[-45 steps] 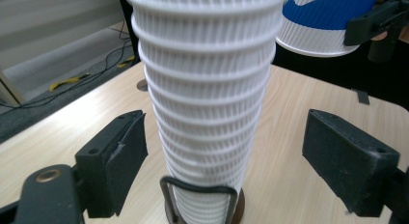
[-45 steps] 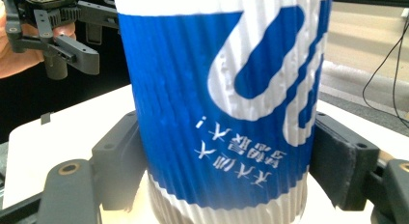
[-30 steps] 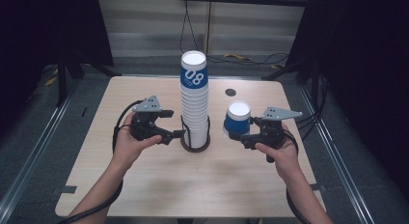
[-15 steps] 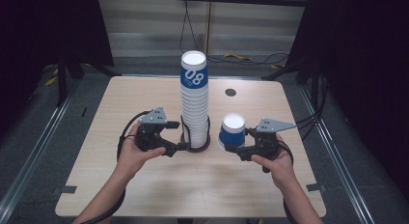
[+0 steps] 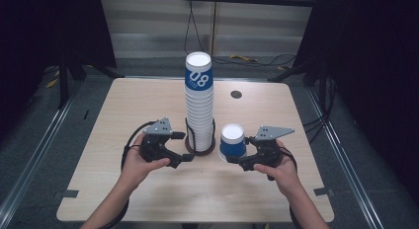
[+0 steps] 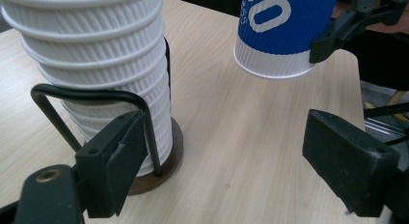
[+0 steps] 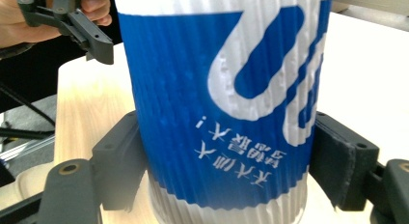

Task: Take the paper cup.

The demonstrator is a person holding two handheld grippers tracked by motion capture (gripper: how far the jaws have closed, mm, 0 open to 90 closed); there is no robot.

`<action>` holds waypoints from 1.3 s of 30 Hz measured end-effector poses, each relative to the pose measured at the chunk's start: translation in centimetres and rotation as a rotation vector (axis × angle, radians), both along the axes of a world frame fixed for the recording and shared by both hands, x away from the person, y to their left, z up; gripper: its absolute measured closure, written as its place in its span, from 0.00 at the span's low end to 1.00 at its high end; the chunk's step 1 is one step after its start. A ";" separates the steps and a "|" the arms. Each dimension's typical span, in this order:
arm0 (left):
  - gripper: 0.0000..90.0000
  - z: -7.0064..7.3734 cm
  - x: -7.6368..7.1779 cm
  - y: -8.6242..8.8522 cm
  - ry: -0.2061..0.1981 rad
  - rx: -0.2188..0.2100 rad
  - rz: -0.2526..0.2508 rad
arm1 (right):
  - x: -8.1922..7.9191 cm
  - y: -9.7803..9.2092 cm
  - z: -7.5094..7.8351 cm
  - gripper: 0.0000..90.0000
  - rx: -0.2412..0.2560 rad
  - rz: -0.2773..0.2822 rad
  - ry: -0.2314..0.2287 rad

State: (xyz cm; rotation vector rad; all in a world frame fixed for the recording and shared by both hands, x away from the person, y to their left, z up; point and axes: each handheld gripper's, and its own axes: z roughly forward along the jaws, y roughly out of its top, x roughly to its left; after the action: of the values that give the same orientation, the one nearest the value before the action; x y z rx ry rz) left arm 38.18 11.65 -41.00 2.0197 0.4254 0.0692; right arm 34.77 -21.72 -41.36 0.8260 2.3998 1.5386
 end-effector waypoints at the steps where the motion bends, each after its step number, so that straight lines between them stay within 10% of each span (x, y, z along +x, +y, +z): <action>1: 0.17 -0.1 -0.1 0.0 0.007 -0.006 0.000 | 0.0 0.1 0.0 0.24 -0.007 0.009 -0.001; 21: 0.17 -1.2 -0.5 0.0 0.015 0.032 -0.037 | 0.7 1.8 0.9 0.24 -0.238 0.149 0.034; 39: 0.17 -1.6 -0.9 -0.4 -0.005 0.123 -0.074 | 1.1 2.5 0.7 0.24 -0.330 0.192 0.056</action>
State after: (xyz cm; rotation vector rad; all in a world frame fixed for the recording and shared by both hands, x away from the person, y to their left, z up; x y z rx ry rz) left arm 37.33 11.23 -42.65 2.1538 0.3506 0.0562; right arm 35.86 -19.26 -40.70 0.5923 2.7389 1.1365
